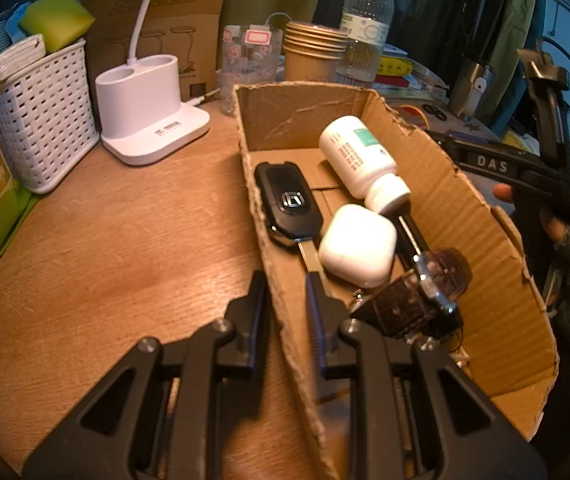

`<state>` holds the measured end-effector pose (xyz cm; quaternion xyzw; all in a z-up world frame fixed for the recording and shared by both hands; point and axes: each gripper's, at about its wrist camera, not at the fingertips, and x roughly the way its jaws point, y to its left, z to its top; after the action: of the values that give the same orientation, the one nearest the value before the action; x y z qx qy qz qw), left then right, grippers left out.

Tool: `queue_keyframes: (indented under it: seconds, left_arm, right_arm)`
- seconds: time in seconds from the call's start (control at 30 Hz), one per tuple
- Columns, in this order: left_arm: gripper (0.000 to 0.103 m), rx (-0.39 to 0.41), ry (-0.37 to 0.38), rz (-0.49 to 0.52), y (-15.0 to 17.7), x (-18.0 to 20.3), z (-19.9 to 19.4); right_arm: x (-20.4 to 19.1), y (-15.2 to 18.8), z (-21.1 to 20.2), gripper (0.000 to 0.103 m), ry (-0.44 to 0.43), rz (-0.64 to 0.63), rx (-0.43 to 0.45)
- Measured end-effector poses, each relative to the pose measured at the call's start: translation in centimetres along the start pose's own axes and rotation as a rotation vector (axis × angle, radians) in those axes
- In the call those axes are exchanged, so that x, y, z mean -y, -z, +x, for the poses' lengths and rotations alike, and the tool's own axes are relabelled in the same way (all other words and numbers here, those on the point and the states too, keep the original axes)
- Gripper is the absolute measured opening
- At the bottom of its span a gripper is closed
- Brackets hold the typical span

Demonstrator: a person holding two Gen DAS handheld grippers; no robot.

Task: Organize rigid objects
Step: 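Move the right gripper to the red-and-gold can on the desk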

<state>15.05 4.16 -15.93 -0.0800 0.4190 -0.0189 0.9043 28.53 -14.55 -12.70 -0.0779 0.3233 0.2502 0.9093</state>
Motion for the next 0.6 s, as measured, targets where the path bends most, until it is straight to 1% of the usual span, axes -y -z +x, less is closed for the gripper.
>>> queue_keyframes:
  seconds: [0.37, 0.6]
  left_arm:
    - [0.021, 0.000, 0.000, 0.000, 0.0, 0.0, 0.0]
    - [0.021, 0.000, 0.000, 0.000, 0.0, 0.0, 0.0]
  right_arm:
    - [0.1, -1.2, 1.9, 0.077, 0.032, -0.032, -0.039]
    - [0.4, -1.1, 3.1, 0.077, 0.036, -0.023, -0.067]
